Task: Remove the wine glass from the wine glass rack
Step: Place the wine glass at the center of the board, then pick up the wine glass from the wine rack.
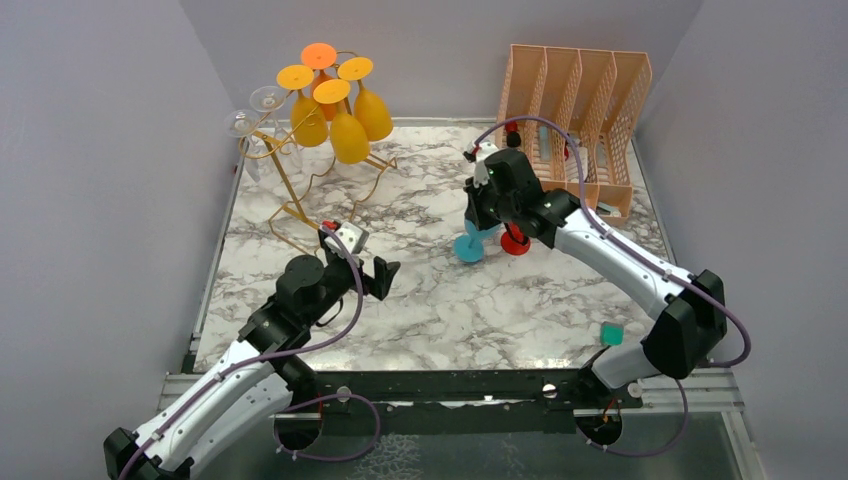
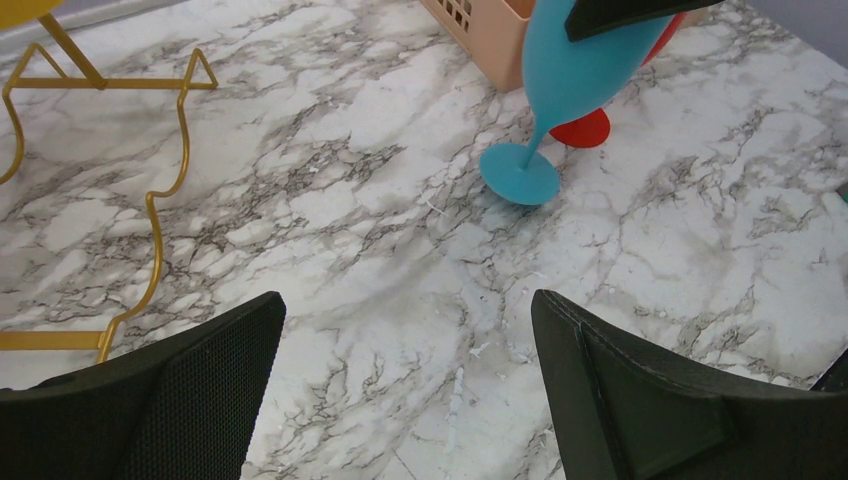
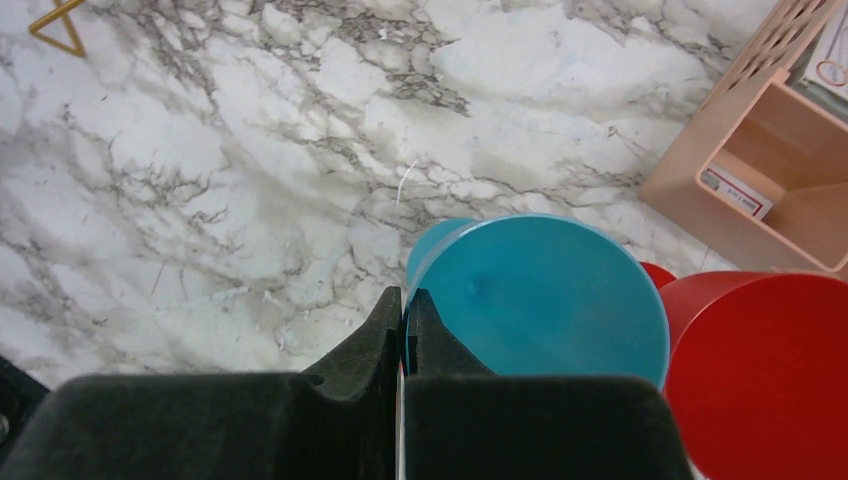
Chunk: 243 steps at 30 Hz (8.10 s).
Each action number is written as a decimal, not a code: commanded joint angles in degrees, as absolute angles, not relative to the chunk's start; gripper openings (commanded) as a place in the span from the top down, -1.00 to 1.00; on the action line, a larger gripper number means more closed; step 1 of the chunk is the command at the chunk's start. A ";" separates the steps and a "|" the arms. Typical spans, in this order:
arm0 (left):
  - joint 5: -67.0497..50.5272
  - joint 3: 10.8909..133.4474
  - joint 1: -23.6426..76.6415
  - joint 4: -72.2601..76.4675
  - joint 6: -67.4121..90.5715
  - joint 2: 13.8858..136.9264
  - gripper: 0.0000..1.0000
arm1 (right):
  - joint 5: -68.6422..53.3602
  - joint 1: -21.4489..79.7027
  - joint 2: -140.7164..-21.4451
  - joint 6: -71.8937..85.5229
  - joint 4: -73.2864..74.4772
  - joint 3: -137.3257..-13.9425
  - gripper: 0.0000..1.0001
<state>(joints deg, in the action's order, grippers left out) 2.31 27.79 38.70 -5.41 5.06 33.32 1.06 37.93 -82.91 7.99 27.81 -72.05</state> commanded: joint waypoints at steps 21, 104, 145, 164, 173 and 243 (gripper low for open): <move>6.65 28.39 38.55 -6.24 4.14 32.67 -0.98 | 14.23 38.06 -97.42 3.53 28.87 -83.08 0.98; -27.55 95.84 10.95 -26.91 14.08 79.30 -0.98 | -10.71 38.05 -51.17 30.40 10.45 -44.79 -0.23; -26.23 101.92 -4.31 -20.43 28.38 94.95 -0.43 | -23.86 38.06 -49.92 24.65 5.18 -43.25 -0.25; -30.15 94.66 -6.31 -11.70 37.89 93.34 -0.07 | -24.61 38.04 -49.13 25.34 5.89 -43.10 -0.25; -33.89 93.35 -6.57 -7.51 41.38 92.75 -0.20 | -24.26 38.06 -49.31 25.40 5.85 -42.80 -0.25; -32.06 90.44 -6.02 0.43 53.25 93.74 1.00 | -23.12 38.01 -49.72 26.31 7.21 -43.59 -0.25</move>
<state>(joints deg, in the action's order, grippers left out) -31.16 92.16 -5.89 -0.60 52.53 95.66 -23.40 37.93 -50.09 25.93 7.31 -43.00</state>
